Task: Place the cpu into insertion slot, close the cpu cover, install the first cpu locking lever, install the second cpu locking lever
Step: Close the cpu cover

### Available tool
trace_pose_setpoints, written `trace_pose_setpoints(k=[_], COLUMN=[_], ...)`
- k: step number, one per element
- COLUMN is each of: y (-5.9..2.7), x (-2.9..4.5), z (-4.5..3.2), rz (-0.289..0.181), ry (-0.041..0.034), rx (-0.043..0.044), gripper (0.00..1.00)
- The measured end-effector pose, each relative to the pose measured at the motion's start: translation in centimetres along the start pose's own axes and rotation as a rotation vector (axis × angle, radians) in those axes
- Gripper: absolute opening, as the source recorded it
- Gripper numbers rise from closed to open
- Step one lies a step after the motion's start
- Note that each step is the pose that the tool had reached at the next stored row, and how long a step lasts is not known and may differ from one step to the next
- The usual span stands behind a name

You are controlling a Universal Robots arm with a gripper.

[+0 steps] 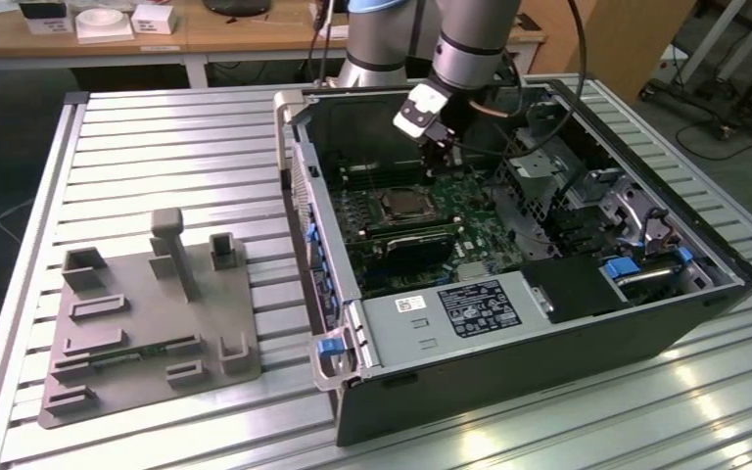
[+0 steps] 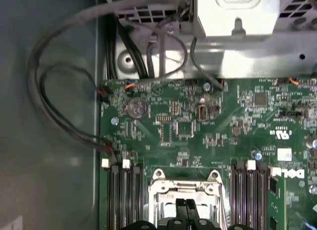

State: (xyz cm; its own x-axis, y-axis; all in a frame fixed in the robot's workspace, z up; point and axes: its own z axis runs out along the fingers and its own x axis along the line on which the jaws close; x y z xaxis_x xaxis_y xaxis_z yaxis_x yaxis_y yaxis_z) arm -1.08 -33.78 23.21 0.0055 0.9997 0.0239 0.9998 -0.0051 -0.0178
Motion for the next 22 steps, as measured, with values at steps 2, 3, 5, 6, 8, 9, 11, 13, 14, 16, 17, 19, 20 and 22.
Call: trace_pose_setpoints(k=[2, 3, 5, 6, 8, 9, 11, 13, 14, 16, 17, 19, 20, 22], y=[-0.41, -0.64, -1.14, -1.43, -2.02, -2.35, -3.17, -4.18, -4.55, -5.07, -5.22, -5.38, -5.42, -5.46], x=[-0.01, -0.01, -0.02, -0.02, -0.02, -0.02, -0.03, -0.02, -0.01, -0.01, -0.01, -0.01, -0.01, -0.02], z=[0.17, 0.26, 0.36, 0.39, 0.48, 0.55, 0.75, 1.07, 1.19, 1.33, 1.38, 1.46, 1.53, 1.74], rz=[0.0, 0.0, -0.001, -0.002, -0.004, -0.005, -0.005, -0.005, -0.005, -0.005, -0.005, -0.005, -0.005, -0.005], ry=[0.0, -0.0001, -0.0002, -0.0003, -0.0002, -0.0002, -0.0001, 0.0, -0.0001, -0.0003, -0.0001, -0.0001, 0.0, 0.0], rx=[0.0, 0.0, 0.0001, 0.0002, 0.0002, 0.0002, -0.0013, -0.0047, -0.0061, -0.0088, -0.0104, -0.0118, -0.0124, -0.0128], gripper=[0.1, 0.1, 0.1, 0.1, 0.1, 0.1, 0.1, 0.1, 0.1, 0.1, 0.1, 0.1, 0.1, 0.1])
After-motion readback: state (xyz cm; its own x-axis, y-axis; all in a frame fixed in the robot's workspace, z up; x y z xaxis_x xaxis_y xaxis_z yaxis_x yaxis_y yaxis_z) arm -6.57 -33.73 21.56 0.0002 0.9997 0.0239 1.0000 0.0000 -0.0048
